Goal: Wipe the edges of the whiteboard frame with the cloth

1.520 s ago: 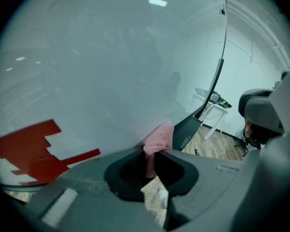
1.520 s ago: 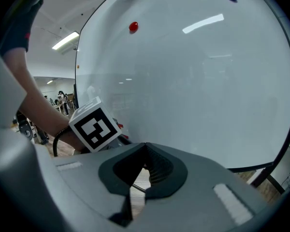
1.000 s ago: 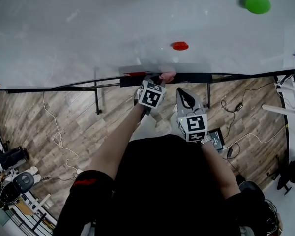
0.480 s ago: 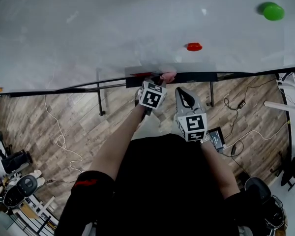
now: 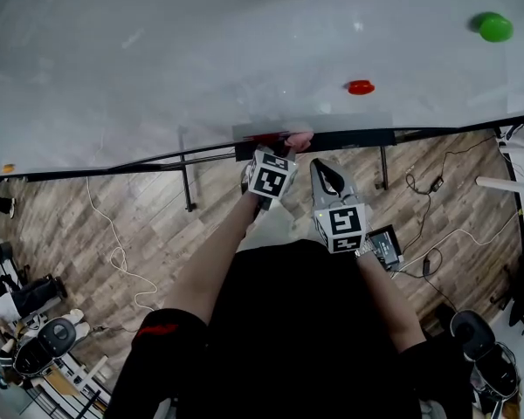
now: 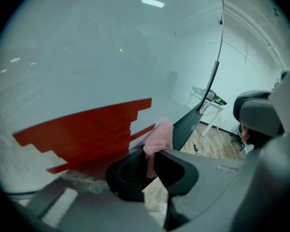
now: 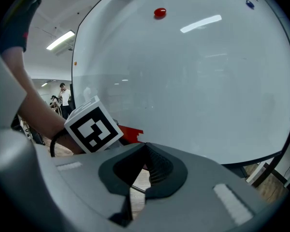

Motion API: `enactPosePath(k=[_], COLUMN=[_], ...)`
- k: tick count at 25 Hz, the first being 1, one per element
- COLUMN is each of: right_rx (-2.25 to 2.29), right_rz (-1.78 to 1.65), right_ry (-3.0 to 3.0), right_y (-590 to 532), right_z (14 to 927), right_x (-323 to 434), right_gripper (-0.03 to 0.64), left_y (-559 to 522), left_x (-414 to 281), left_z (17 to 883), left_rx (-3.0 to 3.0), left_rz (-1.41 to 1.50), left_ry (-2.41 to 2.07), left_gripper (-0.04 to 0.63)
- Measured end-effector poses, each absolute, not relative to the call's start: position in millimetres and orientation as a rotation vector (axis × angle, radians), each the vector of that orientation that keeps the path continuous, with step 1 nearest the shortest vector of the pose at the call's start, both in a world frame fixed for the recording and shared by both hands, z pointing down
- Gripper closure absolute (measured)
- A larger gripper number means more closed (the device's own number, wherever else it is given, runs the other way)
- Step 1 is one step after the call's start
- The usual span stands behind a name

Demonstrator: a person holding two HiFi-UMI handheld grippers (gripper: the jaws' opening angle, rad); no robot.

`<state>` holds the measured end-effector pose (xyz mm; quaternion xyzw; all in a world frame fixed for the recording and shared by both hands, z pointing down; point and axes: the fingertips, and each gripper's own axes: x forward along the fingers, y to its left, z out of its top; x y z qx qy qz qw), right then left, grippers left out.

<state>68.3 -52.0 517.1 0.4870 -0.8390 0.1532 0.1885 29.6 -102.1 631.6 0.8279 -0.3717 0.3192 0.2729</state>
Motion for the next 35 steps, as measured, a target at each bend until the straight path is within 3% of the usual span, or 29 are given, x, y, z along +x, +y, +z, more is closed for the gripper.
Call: enactPosePath(k=[35], right_rx=[1.361], right_rz=[0.395], right_ry=[-2.389], right_y=[-65], right_z=[506], right_x=[54], right_gripper=[0.615], left_y=[-97], left_x=[-22], left_z=[630], left_rx=[2.184], left_rz=[0.857], left_ry=[-1.060], left_gripper=[0.549])
